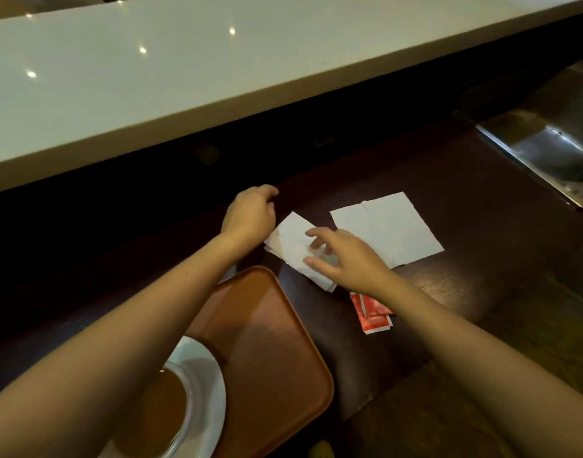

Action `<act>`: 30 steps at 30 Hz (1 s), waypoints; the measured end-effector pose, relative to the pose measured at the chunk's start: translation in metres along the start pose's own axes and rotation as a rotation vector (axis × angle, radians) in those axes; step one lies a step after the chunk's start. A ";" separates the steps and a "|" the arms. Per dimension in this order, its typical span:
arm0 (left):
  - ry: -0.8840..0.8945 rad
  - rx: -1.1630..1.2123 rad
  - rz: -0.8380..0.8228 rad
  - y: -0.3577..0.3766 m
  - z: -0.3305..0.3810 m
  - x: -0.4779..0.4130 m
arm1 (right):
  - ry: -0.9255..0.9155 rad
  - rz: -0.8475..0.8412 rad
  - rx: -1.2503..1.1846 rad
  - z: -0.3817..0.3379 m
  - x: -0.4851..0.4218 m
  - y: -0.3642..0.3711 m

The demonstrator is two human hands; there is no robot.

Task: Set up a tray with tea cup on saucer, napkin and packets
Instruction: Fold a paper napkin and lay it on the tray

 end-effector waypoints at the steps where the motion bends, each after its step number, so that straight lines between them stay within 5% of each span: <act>1: 0.073 -0.007 -0.022 0.008 0.009 -0.002 | 0.033 0.087 -0.018 0.007 -0.001 -0.007; 3: 0.220 -0.070 -0.102 0.030 0.027 -0.002 | 0.109 0.220 0.116 0.022 -0.004 -0.019; 6: 0.396 -0.265 -0.214 0.064 0.042 0.005 | 0.241 0.187 0.300 0.039 -0.009 -0.016; 14: 0.465 -0.431 -0.168 0.059 0.047 0.001 | 0.282 0.286 0.028 0.041 -0.010 -0.021; 19: 0.222 -0.086 -0.241 0.029 0.041 0.008 | 0.222 0.262 -0.445 0.041 -0.011 -0.046; 25: -0.195 0.445 -0.057 -0.010 0.017 0.057 | 0.159 0.100 -0.693 0.020 -0.027 -0.062; 30: -0.472 0.649 0.130 -0.013 0.001 0.132 | -0.019 -0.028 -0.538 -0.038 -0.047 -0.038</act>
Point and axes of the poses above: each hand's wrist, its own x-axis away from the middle knuckle, its own y-axis out of the palm, z = x × y, the point moved 8 cm from there along -x, towards the middle knuckle, and after that the axes turned 11 degrees about -x, right-handed, at the moved point
